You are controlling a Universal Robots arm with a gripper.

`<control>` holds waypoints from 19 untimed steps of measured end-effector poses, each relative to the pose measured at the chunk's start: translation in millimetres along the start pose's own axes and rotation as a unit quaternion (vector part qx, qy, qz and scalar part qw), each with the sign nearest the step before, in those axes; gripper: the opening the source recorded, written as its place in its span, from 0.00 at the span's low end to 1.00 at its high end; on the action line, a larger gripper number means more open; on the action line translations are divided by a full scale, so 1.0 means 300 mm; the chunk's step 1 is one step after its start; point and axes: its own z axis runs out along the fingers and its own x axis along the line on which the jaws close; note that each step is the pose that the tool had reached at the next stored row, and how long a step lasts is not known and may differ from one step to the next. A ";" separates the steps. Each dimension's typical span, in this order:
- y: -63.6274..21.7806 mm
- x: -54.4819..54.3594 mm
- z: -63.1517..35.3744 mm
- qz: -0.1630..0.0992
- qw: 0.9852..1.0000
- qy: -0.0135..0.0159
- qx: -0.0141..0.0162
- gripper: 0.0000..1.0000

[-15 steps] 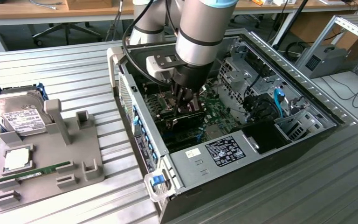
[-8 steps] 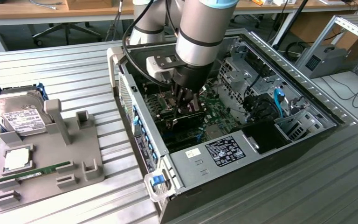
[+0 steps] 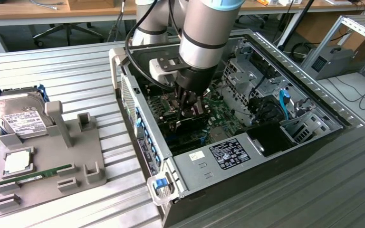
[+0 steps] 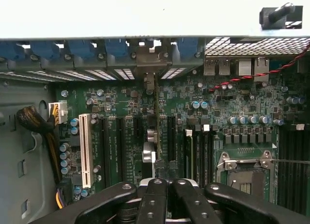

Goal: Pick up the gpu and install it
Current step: 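Press down on the gpu until it lock into place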

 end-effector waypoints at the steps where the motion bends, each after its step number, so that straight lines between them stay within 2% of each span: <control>1: 0.000 0.000 0.001 0.000 1.000 0.000 0.000 0.11; 12: 0.000 0.000 0.004 0.000 1.000 0.000 0.000 0.11; 14: 0.001 0.000 0.007 0.000 1.000 -0.001 0.000 0.11; 19: 0.004 0.001 0.008 0.000 1.000 -0.002 0.000 0.11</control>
